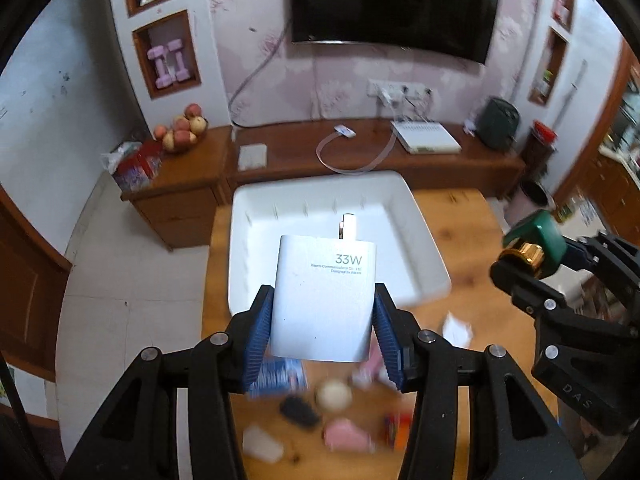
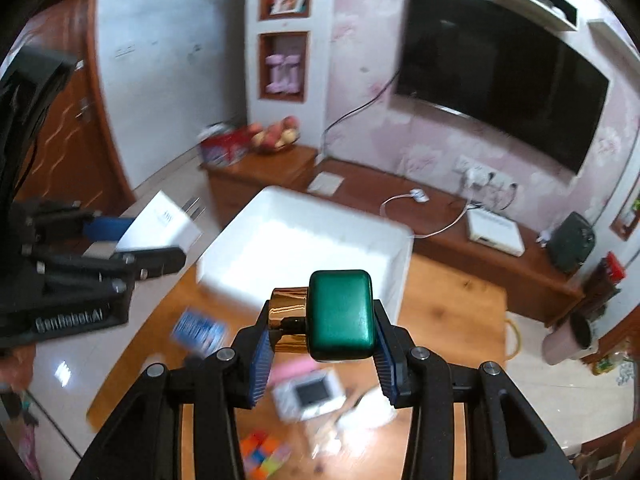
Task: Organize rigid objects
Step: 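Carry charger and perfume bottle into the white bin and open both tools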
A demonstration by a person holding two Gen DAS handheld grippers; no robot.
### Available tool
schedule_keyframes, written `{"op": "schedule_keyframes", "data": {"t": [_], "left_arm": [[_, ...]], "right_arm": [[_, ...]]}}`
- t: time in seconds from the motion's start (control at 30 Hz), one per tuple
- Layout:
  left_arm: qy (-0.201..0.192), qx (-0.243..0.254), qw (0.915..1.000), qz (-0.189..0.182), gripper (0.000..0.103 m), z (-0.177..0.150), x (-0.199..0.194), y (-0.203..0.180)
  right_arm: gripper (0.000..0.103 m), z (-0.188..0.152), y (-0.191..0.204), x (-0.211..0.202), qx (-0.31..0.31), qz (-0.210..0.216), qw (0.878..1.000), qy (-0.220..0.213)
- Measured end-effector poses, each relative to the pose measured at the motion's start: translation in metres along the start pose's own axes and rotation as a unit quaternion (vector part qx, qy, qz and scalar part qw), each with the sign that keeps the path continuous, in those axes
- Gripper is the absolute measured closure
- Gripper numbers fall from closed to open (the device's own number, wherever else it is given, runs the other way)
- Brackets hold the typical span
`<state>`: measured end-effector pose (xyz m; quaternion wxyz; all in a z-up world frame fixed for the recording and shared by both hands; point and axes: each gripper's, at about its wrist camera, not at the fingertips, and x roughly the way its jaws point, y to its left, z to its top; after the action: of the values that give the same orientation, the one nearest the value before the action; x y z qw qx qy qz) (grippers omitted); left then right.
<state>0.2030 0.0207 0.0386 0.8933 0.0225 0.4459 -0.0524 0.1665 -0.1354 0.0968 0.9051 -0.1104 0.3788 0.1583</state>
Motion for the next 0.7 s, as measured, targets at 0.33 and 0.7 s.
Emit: {"op": "schedule_keyframes", "data": {"t": [0.33, 0.7], "left_arm": [[0.08, -0.059, 0.9948, 0.024, 0.051, 0.032, 0.152, 0.02], [0.173, -0.076, 0.9819, -0.007, 0.051, 0.01, 0.244, 0.013]], "right_arm": [[0.059, 0.023, -0.051, 0.172, 0.086, -0.008, 0.988, 0.127], [0.059, -0.03, -0.038, 0.276, 0.085, 0.026, 0.968, 0.235]]}}
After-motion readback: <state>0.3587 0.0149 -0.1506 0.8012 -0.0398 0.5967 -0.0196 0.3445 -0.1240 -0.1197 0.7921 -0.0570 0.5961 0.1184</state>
